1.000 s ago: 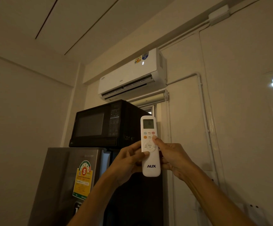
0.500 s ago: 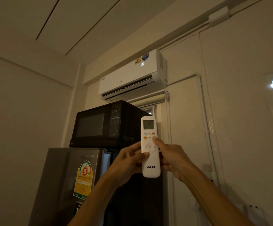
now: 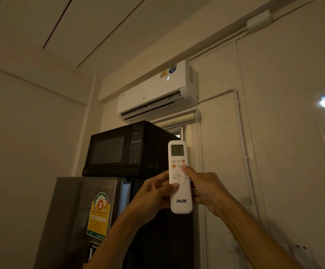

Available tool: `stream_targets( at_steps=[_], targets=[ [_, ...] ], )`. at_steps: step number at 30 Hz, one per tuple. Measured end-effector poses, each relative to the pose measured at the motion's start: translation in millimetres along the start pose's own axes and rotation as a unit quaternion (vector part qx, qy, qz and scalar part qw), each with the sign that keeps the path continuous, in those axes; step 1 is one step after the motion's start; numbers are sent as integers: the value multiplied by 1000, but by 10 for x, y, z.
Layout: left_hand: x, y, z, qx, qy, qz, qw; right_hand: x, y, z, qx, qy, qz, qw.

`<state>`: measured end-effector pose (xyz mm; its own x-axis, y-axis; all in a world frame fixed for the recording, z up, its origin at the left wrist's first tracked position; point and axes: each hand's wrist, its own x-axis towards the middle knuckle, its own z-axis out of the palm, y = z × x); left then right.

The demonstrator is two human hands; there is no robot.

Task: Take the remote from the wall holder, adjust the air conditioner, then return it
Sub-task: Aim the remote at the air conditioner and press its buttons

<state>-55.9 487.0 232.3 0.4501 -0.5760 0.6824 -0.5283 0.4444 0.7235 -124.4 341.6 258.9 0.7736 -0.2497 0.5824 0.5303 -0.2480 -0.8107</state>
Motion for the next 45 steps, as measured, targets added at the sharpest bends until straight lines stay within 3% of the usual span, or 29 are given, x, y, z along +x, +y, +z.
stream_targets(
  at_steps=[37, 45],
  targets=[
    [6, -46, -11, -7, 9, -11, 1000, 5, 58, -20, 21, -17, 12, 1000],
    [-14, -24, -8, -12, 12, -9, 1000, -27, 92, -62, 28, -52, -6, 998]
  ],
)
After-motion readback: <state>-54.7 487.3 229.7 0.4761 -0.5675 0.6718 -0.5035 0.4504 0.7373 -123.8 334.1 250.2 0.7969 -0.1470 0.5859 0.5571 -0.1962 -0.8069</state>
